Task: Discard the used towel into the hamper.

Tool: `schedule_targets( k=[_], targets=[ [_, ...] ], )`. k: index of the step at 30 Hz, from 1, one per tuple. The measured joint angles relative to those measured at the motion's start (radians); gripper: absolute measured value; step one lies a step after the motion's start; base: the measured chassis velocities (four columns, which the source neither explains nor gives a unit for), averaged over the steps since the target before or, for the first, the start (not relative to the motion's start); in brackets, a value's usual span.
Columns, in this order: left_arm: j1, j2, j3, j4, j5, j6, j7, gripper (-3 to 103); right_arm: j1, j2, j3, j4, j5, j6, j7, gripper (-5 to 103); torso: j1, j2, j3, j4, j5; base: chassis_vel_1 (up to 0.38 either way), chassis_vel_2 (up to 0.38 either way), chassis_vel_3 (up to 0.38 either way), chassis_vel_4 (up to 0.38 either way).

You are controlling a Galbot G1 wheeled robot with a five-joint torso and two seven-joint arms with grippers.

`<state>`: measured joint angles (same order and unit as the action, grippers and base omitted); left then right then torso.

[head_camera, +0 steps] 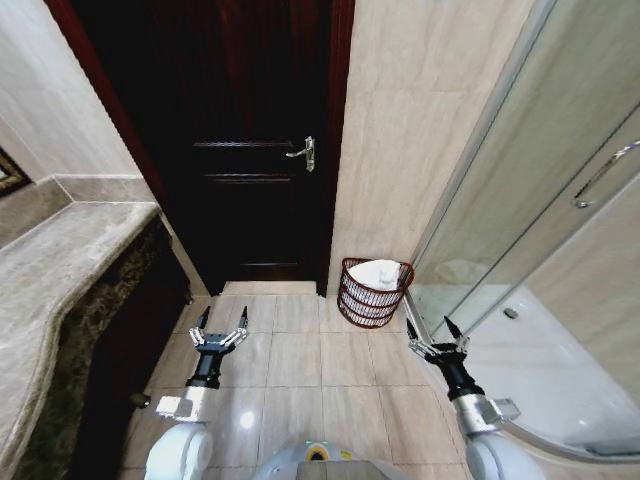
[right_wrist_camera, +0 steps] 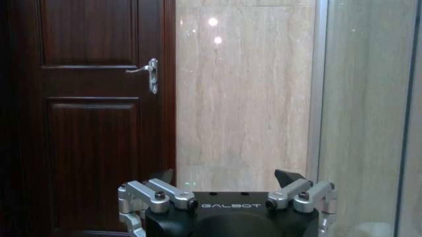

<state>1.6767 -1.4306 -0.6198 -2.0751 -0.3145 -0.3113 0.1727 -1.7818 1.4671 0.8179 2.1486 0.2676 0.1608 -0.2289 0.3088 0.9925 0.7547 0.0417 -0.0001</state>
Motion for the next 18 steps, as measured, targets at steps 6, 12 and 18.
schedule_targets(
  k=[6,12,18],
  targets=[
    [0.003,0.002,-0.008,-0.001,0.007,0.005,-0.007,100,0.0,-0.015,0.013,0.007,0.027,-0.017,0.0,100,0.015,0.032,0.017,0.0,0.0,0.0,0.0,0.0,0.0],
    [0.0,0.013,-0.027,-0.028,0.01,0.027,-0.028,100,0.002,-0.024,0.024,0.02,0.041,-0.023,0.0,100,0.026,0.055,0.029,0.0,0.0001,0.0,0.0,0.0,0.0],
    [-0.003,0.013,-0.042,-0.056,-0.007,0.016,-0.025,100,0.006,-0.025,0.017,0.058,0.056,-0.048,0.0,100,0.04,0.086,0.046,0.0,0.0,0.0,0.0,0.0,0.0]
  ],
)
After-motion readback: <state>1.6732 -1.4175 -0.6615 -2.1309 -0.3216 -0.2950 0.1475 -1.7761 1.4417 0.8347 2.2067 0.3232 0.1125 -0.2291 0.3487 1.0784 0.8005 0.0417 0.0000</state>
